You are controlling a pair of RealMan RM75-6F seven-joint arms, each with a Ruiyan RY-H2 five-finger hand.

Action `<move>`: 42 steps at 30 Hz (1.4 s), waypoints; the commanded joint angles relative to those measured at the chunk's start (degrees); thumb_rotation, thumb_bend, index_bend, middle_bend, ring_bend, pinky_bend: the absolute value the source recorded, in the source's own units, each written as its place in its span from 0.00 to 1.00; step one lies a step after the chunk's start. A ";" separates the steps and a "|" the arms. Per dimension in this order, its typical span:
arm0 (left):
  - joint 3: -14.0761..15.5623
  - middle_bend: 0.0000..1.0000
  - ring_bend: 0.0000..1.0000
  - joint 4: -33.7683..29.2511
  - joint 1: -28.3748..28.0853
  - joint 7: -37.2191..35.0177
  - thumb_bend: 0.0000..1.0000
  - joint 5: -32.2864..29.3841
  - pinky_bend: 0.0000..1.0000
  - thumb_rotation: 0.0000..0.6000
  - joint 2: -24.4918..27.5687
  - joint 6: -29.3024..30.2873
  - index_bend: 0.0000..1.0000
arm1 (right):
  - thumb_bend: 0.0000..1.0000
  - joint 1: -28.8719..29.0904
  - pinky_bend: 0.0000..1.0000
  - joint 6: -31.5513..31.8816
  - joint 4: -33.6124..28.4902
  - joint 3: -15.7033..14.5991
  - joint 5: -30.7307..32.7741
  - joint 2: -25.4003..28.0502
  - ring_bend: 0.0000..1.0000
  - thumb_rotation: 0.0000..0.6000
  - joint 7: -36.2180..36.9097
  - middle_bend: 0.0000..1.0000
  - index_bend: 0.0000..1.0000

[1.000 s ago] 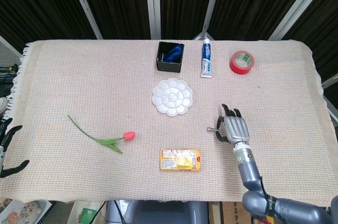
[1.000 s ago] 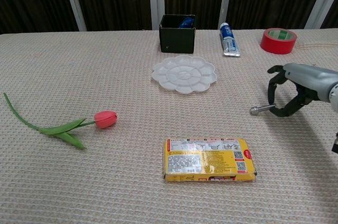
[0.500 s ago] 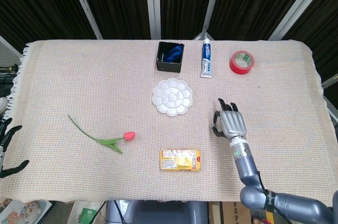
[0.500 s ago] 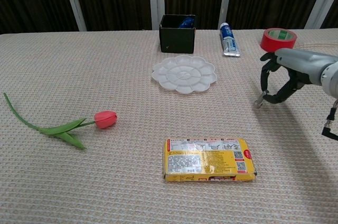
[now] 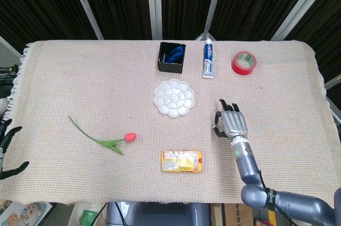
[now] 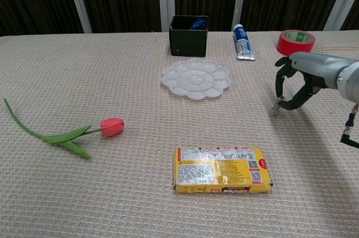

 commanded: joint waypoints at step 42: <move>-0.07 0.00 0.00 -0.05 0.06 0.33 0.25 -0.20 0.00 1.00 -0.08 0.12 0.18 | 0.36 3.31 0.09 -1.38 -0.84 -2.49 3.86 1.88 0.11 1.00 -0.74 0.08 0.48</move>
